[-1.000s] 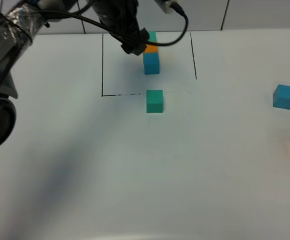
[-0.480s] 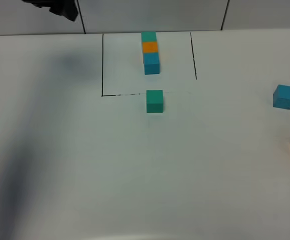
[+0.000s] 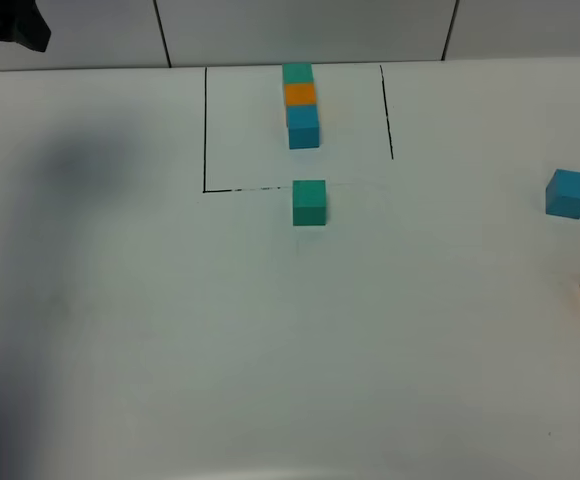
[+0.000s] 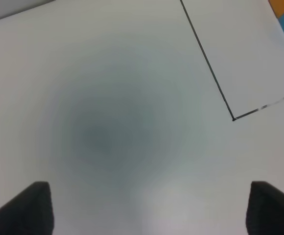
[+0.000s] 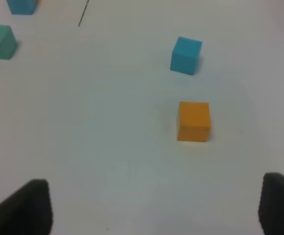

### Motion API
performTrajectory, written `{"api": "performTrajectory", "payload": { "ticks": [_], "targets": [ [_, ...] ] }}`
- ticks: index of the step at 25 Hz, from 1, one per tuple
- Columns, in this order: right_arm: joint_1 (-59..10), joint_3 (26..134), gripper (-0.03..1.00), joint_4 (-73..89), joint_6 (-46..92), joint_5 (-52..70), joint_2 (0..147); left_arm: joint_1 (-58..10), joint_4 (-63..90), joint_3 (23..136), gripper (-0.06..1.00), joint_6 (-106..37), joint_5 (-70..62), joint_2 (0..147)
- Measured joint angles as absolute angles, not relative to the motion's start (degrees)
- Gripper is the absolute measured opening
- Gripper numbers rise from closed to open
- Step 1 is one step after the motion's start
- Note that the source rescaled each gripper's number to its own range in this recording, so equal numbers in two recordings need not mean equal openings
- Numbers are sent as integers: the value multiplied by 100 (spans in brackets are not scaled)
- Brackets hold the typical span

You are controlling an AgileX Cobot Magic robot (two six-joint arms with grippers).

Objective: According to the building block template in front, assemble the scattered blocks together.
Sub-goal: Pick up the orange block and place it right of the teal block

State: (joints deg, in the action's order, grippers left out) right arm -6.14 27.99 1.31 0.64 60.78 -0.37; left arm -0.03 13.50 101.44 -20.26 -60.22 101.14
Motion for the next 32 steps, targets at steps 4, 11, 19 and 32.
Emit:
{"api": "performTrajectory", "payload": {
  "ticks": [4, 11, 19, 32],
  "targets": [
    [-614, 2799, 72, 131, 64, 6078, -37, -25, 1356, 9300, 79, -1949, -5717, 9265],
    [-614, 2799, 72, 131, 64, 6078, -37, -59, 1369, 8046, 79, -1704, -5396, 7955],
    [-614, 2799, 72, 131, 60, 6078, -37, -405, 1280, 6879, 79, -1443, -5328, 6796],
    [-614, 2799, 72, 131, 60, 6078, -37, -911, 940, 5327, 79, -996, -5198, 4626]
  ]
}}
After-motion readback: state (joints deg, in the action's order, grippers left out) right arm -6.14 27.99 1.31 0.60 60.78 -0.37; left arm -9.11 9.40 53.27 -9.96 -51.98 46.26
